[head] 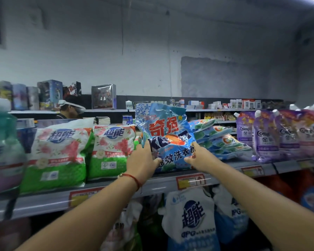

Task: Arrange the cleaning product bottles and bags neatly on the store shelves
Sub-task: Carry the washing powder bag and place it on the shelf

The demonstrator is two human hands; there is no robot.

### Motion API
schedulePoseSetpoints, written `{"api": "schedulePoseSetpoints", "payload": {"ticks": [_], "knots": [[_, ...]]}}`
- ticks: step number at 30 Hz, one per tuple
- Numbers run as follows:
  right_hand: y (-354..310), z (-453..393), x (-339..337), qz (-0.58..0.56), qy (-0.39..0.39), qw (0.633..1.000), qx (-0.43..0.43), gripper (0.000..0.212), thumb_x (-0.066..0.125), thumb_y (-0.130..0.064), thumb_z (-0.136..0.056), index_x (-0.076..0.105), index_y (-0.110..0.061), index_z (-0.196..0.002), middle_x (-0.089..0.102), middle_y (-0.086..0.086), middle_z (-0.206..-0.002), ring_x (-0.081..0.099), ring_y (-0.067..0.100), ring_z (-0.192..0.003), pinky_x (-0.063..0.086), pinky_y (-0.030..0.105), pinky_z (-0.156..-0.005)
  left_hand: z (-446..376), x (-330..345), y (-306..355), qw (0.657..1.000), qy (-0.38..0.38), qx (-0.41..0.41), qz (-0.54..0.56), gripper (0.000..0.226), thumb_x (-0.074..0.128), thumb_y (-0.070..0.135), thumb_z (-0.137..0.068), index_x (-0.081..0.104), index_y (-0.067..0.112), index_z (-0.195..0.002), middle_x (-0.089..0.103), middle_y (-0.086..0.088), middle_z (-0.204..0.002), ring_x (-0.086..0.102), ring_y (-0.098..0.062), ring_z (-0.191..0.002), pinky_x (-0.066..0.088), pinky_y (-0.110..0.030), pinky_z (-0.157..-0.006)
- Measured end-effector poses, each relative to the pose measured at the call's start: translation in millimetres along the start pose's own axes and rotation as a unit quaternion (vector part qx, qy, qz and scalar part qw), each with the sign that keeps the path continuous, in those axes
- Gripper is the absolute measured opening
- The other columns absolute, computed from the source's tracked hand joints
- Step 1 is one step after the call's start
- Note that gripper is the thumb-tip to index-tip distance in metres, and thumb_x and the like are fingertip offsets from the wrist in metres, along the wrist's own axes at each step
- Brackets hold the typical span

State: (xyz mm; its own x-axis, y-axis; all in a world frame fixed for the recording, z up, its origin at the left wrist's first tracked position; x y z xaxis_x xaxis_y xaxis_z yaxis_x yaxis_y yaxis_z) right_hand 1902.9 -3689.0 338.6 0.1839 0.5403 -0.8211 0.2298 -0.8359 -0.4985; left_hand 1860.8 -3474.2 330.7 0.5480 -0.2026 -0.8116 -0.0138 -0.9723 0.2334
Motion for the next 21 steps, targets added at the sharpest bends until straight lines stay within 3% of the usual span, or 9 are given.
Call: {"api": "schedulePoseSetpoints", "payload": {"ticks": [4, 9, 14, 21], "knots": [[-9, 27, -13, 0.052, -0.010, 0.996, -0.074, 0.083, 0.063, -0.042, -0.097, 0.015, -0.020, -0.161, 0.023, 0.003, -0.166, 0.033, 0.025, -0.148, 0.038, 0.043, -0.116, 25, -35, -18, 0.999, -0.004, 0.050, -0.004, 0.079, 0.058, 0.060, -0.093, 0.030, 0.021, -0.156, 0.049, -0.008, -0.146, 0.063, -0.022, -0.112, 0.059, -0.036, -0.088], [-20, 49, -22, 0.097, -0.031, 0.985, -0.136, 0.080, 0.061, -0.049, -0.096, 0.019, -0.025, -0.160, 0.024, -0.001, -0.166, 0.030, 0.021, -0.149, 0.034, 0.043, -0.119, 63, -69, -45, 0.997, -0.015, 0.058, -0.049, 0.078, 0.051, 0.065, -0.093, 0.032, 0.023, -0.156, 0.045, -0.001, -0.152, 0.047, -0.021, -0.136, 0.044, -0.038, -0.110], [-66, 85, 2, 0.085, -0.070, 0.972, -0.208, 0.079, 0.058, -0.052, -0.096, 0.018, -0.029, -0.161, 0.016, -0.003, -0.168, 0.017, 0.018, -0.154, 0.023, 0.041, -0.124, 127, -97, -85, 0.991, -0.053, -0.002, -0.120, 0.081, 0.045, 0.070, -0.093, 0.025, 0.028, -0.159, 0.028, -0.004, -0.165, 0.029, -0.023, -0.149, 0.030, -0.041, -0.120], [-136, 146, 58, 0.041, -0.154, 0.943, -0.293, 0.078, 0.060, -0.051, -0.096, 0.020, -0.031, -0.159, 0.020, -0.006, -0.167, 0.022, 0.016, -0.152, 0.026, 0.037, -0.122, 208, -127, -152, 0.983, -0.076, -0.085, -0.145, 0.084, 0.046, 0.076, -0.089, 0.031, 0.030, -0.157, 0.030, -0.005, -0.164, 0.031, -0.024, -0.149, 0.030, -0.042, -0.120]]}}
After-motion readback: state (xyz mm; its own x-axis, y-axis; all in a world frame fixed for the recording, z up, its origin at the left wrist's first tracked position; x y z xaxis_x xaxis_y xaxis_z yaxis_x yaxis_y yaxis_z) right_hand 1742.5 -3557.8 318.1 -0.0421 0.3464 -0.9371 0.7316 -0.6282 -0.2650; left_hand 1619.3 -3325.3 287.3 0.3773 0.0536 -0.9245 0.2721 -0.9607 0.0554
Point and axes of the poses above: each hand's wrist, its own z-axis away from the middle knuckle, its own x-axis out of the palm, y = z × x, the point moved 1 cm from there along -z, towards the middle knuckle
